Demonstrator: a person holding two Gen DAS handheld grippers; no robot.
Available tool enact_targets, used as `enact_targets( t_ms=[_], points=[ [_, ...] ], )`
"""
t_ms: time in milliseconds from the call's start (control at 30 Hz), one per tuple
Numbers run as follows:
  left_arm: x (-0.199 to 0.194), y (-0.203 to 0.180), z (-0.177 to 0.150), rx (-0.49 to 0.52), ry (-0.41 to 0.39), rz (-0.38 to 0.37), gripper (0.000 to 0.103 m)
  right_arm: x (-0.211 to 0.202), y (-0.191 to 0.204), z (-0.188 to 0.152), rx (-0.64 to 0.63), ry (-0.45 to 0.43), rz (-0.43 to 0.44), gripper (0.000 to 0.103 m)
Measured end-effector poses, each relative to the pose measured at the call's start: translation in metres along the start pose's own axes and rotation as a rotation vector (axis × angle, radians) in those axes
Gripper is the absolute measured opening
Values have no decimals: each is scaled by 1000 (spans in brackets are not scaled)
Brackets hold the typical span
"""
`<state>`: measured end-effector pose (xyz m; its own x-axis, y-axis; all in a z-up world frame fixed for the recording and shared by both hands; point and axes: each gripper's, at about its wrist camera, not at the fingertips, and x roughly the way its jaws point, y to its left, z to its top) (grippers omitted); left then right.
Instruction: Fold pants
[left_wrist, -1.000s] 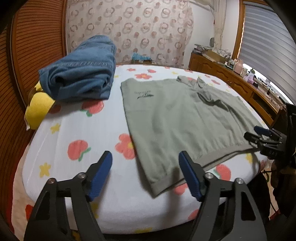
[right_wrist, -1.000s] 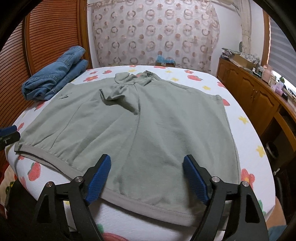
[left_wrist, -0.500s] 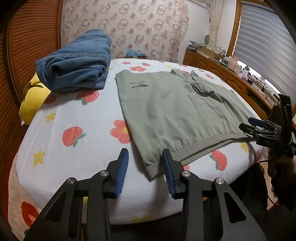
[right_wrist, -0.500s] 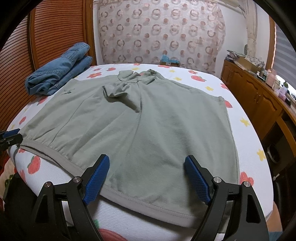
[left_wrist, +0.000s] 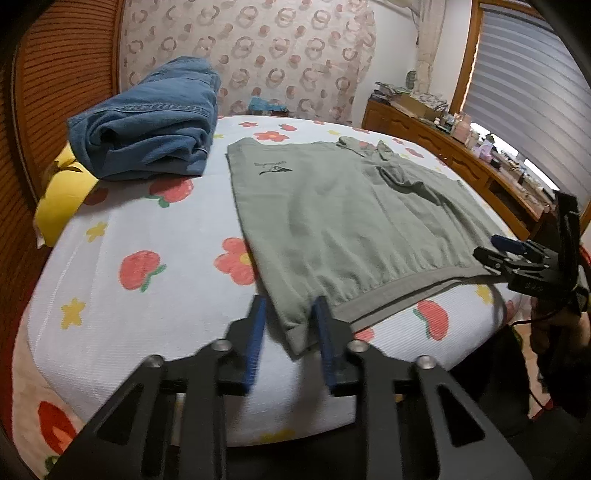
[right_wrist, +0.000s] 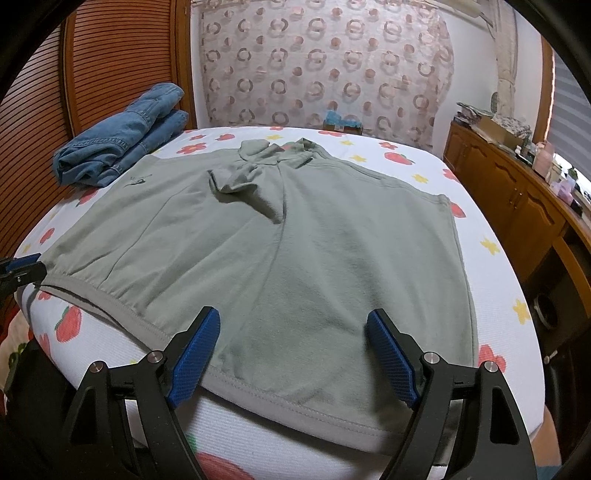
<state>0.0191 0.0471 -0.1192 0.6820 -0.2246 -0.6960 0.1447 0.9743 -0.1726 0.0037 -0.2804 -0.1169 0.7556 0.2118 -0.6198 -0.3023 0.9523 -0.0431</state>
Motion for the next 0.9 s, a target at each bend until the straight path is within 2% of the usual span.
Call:
enact_targets(
  t_ms=[67,167,267,300,333,433,900],
  points=[
    [0,0,1,0,0,-15,9,0,0,0,-1,0,1,83],
    [-5,-4,6,9,-20,-26,6,1,0,0,-2,-1,7,81],
    [-13,-9,15,24,-51,-34,5,0,0,0,-6,-4,17,67],
    [-14,-11,18,30,-57,-39,5,-1,0,1,-7,-5,18,57],
    [-16,-14,22,40,-66,-41,5,-1,0,1,-6,-5,20,52],
    [-19,-21,33,59,-82,-55,5,-1,-6,2,9,-2,35,49],
    [-8,-81,84,165,-127,-172,5,-19,-24,-3,53,-50,39,46]
  ],
)
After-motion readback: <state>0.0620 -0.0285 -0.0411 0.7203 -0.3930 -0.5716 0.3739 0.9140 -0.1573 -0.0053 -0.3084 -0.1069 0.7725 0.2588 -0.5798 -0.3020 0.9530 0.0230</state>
